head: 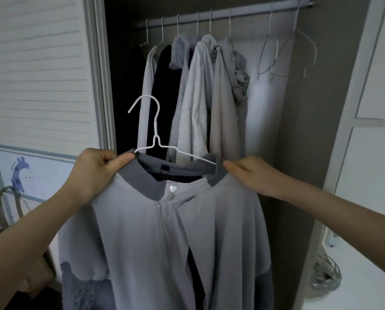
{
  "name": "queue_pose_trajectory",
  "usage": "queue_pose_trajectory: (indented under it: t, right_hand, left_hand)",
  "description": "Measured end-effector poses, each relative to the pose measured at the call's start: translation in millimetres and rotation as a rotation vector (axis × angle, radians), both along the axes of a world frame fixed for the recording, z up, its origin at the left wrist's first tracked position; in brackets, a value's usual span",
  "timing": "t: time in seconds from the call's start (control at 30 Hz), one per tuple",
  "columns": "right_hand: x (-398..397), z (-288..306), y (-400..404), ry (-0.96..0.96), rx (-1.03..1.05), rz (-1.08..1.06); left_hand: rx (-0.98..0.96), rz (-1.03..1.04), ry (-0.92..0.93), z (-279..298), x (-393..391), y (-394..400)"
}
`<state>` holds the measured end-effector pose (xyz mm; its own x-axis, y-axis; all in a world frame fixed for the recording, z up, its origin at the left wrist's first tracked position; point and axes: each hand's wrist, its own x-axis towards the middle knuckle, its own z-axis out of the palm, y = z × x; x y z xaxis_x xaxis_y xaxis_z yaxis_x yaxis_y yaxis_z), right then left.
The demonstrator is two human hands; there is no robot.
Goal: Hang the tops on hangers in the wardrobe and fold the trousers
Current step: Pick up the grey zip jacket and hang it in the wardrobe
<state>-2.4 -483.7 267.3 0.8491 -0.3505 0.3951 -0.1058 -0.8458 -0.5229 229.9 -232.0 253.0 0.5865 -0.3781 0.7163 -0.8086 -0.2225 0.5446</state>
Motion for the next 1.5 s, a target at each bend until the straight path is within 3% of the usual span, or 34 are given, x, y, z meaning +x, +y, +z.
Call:
queue_pose_trajectory:
  t: [0.2,0.57,0.83,0.97,1.1,1.23,1.37,1.5]
  right_hand:
    - [-10.1,7.8,7.8,-0.028,0.038,0.026]
    - [-92.3,61.3,9.5,-0.102,0.391,-0.388]
    - [-159.4,106.7,36.7,-0.153,0.498,-0.593]
    - [-180.0,130.2,49.6,-0.145,0.522,-0.639]
    - [-176.0,152.5,56.0,-0.235,0.525,-0.674]
    - [-145.6,172.8,51.7,-0.376,0.409,-0.738]
    - [-109.4,192.3,45.1,-0.537,0.388,-0.658]
    - [-71.4,207.6,29.9,-0.664,0.396,-0.594]
  left_hand:
    - [0.037,-0.203,-0.16,-0.3,-8.6,-34.7]
    - [0.113,-0.482,0.013,16.3,8.9,-107.8]
    - [0.118,-0.533,0.04,41.8,-63.6,-194.4]
    - [0.213,-0.636,0.009,40.3,-90.5,-226.9]
    - [0.248,-0.609,-0.099,49.8,-99.8,-245.5]
    - [0.293,-0.787,-0.048,59.9,-113.5,-248.4]
    - [0.202,-1.065,0.065,59.3,-137.6,-240.4]
    - [0.14,-1.102,0.091,57.4,-132.8,-233.6]
